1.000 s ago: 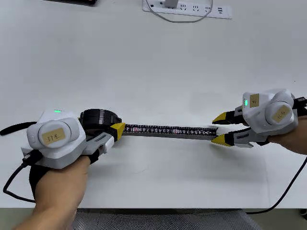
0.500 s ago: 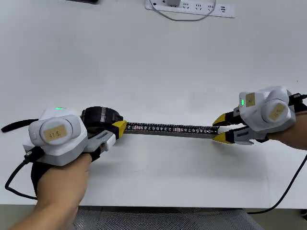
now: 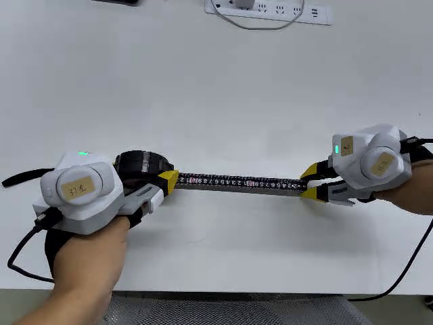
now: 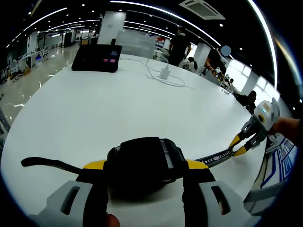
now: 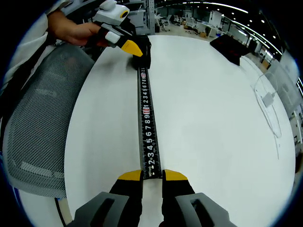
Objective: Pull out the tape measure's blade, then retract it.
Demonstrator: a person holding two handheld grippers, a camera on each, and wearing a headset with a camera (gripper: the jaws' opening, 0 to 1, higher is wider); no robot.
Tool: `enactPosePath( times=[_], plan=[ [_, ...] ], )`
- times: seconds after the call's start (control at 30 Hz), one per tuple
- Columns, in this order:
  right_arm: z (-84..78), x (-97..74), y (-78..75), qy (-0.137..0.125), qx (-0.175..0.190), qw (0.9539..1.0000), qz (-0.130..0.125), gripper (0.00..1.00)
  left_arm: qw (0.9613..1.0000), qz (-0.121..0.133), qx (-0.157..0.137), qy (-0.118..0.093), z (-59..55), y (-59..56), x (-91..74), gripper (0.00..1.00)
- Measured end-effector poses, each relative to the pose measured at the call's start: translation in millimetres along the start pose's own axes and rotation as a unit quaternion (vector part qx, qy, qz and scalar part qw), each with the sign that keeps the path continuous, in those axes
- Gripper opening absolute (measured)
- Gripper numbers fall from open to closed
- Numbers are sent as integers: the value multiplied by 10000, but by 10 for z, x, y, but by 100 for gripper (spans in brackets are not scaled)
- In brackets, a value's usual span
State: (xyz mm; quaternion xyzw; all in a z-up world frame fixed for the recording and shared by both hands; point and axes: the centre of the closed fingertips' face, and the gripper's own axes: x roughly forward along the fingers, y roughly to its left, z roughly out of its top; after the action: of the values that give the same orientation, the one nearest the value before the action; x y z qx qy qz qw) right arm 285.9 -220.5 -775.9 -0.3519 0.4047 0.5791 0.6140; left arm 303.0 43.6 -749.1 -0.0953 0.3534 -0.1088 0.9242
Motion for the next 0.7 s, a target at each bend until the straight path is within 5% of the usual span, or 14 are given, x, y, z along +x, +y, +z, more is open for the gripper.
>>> enactPosePath(
  times=[0.7],
  plan=[
    [29,16,-4,-18,11,10000,76,11,9999,-5,81,153,-27,5,-15,57]
  ],
)
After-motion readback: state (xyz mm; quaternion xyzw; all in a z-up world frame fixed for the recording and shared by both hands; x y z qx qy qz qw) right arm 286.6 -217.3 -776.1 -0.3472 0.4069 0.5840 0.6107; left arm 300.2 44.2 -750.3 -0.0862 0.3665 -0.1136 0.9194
